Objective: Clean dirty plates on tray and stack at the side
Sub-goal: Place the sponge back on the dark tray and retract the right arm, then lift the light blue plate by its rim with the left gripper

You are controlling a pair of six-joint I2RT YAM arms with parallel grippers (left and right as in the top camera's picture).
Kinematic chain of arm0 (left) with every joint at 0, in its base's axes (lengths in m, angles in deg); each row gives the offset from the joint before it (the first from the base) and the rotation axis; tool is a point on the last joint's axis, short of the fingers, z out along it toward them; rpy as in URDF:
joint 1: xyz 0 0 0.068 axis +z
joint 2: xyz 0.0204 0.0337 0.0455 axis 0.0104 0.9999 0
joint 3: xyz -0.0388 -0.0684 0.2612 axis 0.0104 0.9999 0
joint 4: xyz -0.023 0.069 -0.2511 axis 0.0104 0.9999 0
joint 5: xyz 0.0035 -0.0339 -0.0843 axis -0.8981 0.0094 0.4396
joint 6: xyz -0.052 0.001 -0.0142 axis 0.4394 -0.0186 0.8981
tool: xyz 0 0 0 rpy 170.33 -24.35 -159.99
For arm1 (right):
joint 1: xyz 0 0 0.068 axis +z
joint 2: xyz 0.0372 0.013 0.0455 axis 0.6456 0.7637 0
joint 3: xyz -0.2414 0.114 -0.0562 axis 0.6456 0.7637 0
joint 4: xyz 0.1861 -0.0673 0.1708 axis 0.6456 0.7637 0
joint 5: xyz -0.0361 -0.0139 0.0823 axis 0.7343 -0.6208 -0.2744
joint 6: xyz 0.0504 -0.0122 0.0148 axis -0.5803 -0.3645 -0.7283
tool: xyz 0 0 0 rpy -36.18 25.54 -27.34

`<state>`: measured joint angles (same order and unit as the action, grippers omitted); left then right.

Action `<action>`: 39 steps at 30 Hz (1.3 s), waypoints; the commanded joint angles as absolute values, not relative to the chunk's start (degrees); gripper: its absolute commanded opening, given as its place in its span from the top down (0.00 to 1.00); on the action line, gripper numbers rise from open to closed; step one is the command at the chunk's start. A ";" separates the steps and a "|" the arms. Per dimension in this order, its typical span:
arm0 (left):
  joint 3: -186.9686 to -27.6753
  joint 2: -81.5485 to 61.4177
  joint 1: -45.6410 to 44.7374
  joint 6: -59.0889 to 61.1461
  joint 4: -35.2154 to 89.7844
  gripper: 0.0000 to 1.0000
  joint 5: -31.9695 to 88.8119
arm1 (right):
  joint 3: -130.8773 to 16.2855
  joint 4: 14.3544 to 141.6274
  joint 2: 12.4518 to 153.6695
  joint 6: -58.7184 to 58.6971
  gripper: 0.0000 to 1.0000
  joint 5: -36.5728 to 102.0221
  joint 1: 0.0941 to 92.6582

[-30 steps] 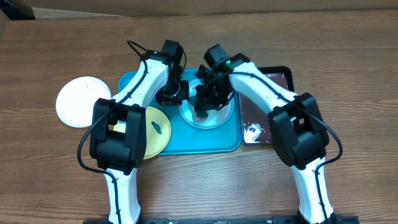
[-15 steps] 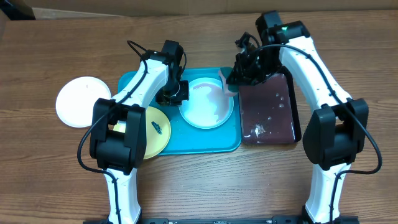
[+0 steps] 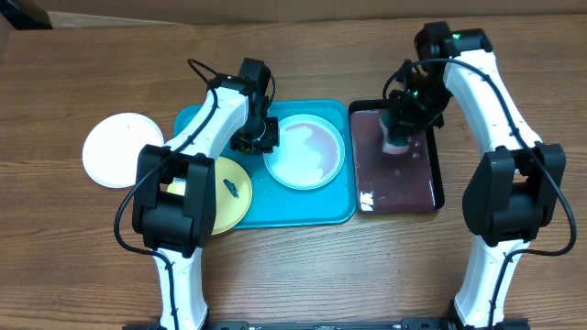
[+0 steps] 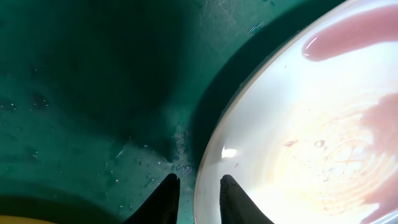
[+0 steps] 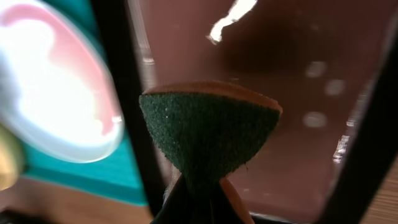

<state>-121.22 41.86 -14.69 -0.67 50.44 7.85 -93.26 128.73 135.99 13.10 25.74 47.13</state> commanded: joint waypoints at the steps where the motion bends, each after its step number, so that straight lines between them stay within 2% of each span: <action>1: -121.07 42.80 -14.78 -0.64 50.18 0.75 7.85 | -89.61 126.94 134.54 13.69 0.96 31.40 47.61; 8: -121.07 42.80 -14.80 -0.67 49.98 0.71 7.85 | -82.79 120.16 134.54 13.50 0.96 33.72 47.63; 9: -121.07 42.80 -14.80 -0.64 49.98 0.70 7.85 | -82.64 119.97 134.54 13.52 0.93 33.72 47.63; 10: -121.07 42.80 -14.80 -0.64 49.96 0.70 7.85 | -82.57 119.64 134.54 13.52 0.86 33.70 47.63; 11: -121.07 42.80 -14.80 -0.64 49.94 0.70 7.85 | -82.57 119.29 134.54 13.52 0.61 33.70 47.63; 12: -121.07 42.80 -14.80 -0.62 49.90 0.69 7.85 | -82.64 119.07 134.54 13.52 0.46 33.70 47.63; 14: -121.07 42.80 -14.80 -0.47 49.87 0.67 7.85 | -83.95 118.98 134.54 13.54 0.30 33.89 47.44; 19: -120.85 42.80 -14.82 -0.45 49.85 0.66 7.83 | -89.09 120.71 134.54 13.45 0.25 36.10 45.62; 26: -117.33 42.80 -14.82 -0.18 47.29 0.63 7.85 | -91.12 118.79 134.54 10.68 0.16 38.35 36.57; 27: -116.87 42.80 -14.82 -0.18 46.68 0.64 7.88 | -91.12 118.79 134.54 10.68 0.00 38.35 34.30; 34: -116.83 42.80 -14.82 0.23 45.72 0.83 7.85 | -91.10 118.72 134.54 10.70 0.00 38.35 28.33; 36: -117.05 42.80 -14.80 0.19 45.94 0.94 7.88 | -91.10 118.24 134.54 10.72 0.00 38.18 27.13; 39: -119.37 42.77 -14.45 0.14 48.47 0.96 7.74 | -91.10 117.17 134.54 10.70 0.00 38.18 26.61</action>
<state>-118.16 41.72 -14.65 -0.23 46.40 8.77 -89.96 118.07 135.99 10.92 38.18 26.93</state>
